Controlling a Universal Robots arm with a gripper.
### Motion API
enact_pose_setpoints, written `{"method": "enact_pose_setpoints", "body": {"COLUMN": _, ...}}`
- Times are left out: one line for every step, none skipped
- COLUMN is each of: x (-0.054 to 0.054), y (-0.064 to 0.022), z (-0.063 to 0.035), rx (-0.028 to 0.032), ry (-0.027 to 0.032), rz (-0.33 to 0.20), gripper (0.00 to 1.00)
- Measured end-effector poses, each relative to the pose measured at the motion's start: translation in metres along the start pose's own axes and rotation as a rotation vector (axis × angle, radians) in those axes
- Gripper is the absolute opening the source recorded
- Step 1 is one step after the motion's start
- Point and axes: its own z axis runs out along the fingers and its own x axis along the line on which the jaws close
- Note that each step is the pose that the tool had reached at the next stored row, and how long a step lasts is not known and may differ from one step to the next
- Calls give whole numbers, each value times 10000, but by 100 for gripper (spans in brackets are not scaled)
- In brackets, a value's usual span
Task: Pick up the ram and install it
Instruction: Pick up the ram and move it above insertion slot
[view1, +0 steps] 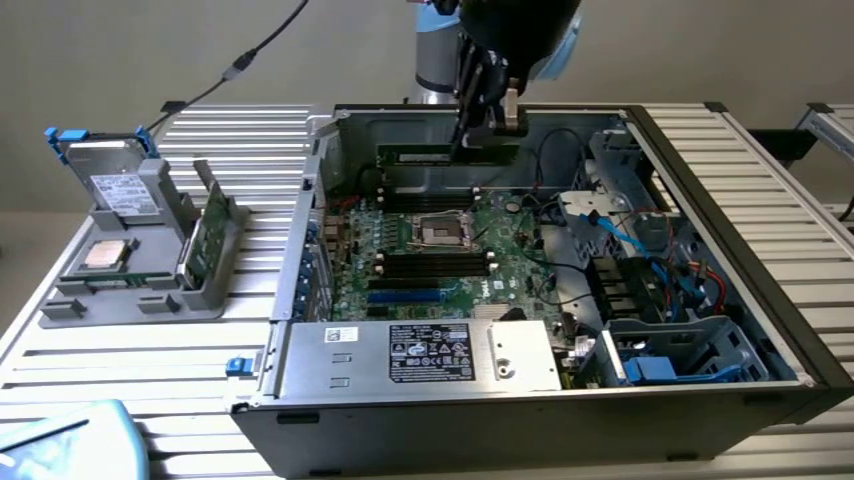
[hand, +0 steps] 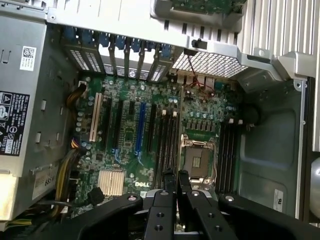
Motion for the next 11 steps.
{"method": "enact_pose_setpoints", "body": {"x": 4, "y": -13, "z": 16, "rx": 0, "ry": 0, "rz": -1, "gripper": 14}}
{"method": "enact_pose_setpoints", "body": {"x": 8, "y": -21, "z": 33, "rx": 0, "ry": 0, "rz": 0, "gripper": 14}}
{"method": "enact_pose_setpoints", "body": {"x": 12, "y": -24, "z": 51, "rx": 0, "ry": 0, "rz": 0, "gripper": 14}}
{"method": "enact_pose_setpoints", "body": {"x": 15, "y": -27, "z": 69, "rx": 0, "ry": 0, "rz": 2, "gripper": 14}}
{"method": "enact_pose_setpoints", "body": {"x": 18, "y": -30, "z": 87, "rx": 0, "ry": 0, "rz": 1, "gripper": 14}}
{"method": "enact_pose_setpoints", "body": {"x": 21, "y": -33, "z": 103, "rx": 0, "ry": 0, "rz": 1, "gripper": 14}}
{"method": "enact_pose_setpoints", "body": {"x": 25, "y": -36, "z": 122, "rx": -1, "ry": 0, "rz": 0, "gripper": 14}}
{"method": "enact_pose_setpoints", "body": {"x": 28, "y": -39, "z": 140, "rx": -1, "ry": 0, "rz": 0, "gripper": 14}}
{"method": "enact_pose_setpoints", "body": {"x": 30, "y": -42, "z": 156, "rx": -1, "ry": 1, "rz": 1, "gripper": 14}}
{"method": "enact_pose_setpoints", "body": {"x": 30, "y": -51, "z": 173, "rx": -2, "ry": 5, "rz": 5, "gripper": 14}}
{"method": "enact_pose_setpoints", "body": {"x": 27, "y": -60, "z": 189, "rx": -2, "ry": 9, "rz": 15, "gripper": 14}}
